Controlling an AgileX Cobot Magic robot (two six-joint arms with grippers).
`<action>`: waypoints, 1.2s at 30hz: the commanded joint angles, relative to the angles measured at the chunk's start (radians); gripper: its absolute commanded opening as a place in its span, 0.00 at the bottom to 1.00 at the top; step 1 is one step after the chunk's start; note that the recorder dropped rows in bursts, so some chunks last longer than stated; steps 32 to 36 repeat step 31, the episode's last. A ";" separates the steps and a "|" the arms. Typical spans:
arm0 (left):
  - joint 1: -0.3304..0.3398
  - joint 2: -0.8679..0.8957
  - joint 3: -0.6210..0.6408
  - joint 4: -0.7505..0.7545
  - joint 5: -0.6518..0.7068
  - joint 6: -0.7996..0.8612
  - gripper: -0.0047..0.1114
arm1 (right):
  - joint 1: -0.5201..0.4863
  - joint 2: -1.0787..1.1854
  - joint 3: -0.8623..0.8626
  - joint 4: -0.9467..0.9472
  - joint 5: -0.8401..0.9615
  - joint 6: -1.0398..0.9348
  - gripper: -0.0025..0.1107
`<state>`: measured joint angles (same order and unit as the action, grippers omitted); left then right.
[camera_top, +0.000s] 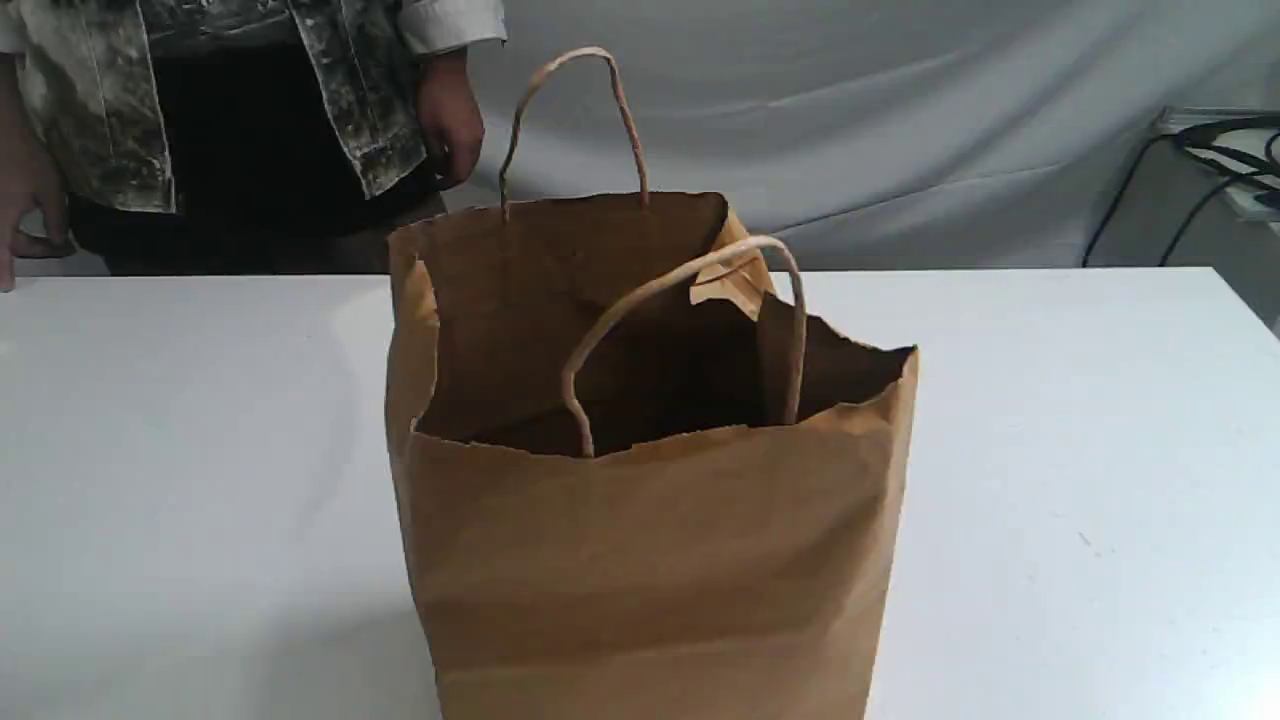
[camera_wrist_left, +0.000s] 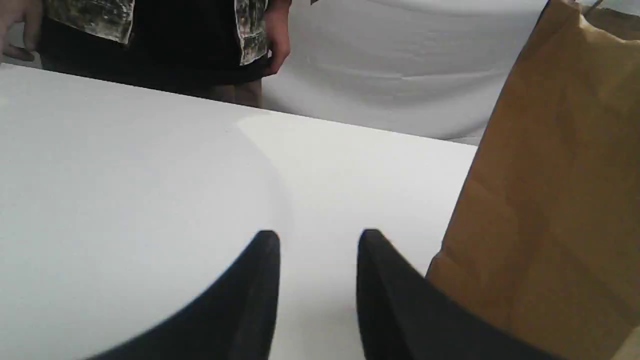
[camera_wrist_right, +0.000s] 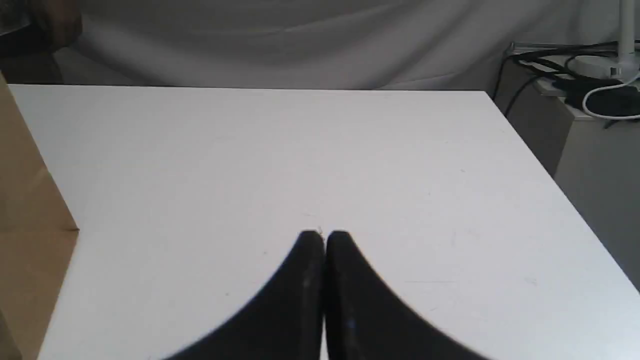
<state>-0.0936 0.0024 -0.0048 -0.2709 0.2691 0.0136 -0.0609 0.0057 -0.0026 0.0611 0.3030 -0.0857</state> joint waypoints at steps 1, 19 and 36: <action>0.003 -0.002 0.005 0.000 -0.001 0.043 0.29 | 0.003 -0.006 0.003 0.009 -0.004 -0.002 0.02; 0.003 -0.002 0.005 0.000 0.001 0.076 0.29 | 0.003 -0.006 0.003 0.009 -0.004 -0.002 0.02; 0.003 -0.002 0.005 0.000 -0.002 0.076 0.29 | 0.003 -0.006 0.003 0.009 -0.004 -0.002 0.02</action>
